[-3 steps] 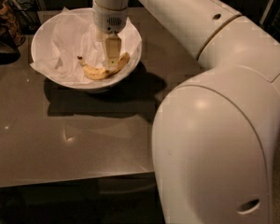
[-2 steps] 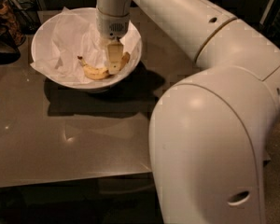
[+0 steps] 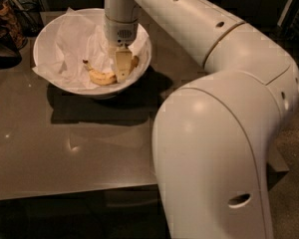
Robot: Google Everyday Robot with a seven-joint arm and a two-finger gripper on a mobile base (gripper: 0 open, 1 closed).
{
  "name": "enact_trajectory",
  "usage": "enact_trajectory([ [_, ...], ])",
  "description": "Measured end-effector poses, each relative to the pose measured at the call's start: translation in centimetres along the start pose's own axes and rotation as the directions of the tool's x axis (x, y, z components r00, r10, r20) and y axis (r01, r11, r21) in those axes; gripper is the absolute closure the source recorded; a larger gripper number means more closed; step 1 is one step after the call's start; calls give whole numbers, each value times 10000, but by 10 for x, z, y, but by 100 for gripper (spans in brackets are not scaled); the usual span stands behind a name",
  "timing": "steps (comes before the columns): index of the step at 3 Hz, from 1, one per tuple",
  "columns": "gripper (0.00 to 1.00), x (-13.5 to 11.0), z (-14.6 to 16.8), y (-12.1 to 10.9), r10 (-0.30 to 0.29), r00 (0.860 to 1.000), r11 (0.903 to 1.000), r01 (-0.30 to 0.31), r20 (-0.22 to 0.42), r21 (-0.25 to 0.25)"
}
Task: Pick banana from white bowl
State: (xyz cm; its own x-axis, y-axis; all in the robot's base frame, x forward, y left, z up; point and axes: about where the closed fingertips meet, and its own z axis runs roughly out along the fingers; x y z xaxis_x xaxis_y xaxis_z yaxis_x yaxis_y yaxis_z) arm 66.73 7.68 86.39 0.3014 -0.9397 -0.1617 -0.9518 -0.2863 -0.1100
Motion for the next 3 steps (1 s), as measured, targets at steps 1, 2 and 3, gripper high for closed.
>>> enact_trajectory([
  [1,36,0,0,0,-2,10000,10000,2,-5,-5],
  [2,55,-2,3,-1,-201,9990,9997,206,-397,125],
  [3,78,-2,3,-1,-202,9990,9997,207,-398,125],
])
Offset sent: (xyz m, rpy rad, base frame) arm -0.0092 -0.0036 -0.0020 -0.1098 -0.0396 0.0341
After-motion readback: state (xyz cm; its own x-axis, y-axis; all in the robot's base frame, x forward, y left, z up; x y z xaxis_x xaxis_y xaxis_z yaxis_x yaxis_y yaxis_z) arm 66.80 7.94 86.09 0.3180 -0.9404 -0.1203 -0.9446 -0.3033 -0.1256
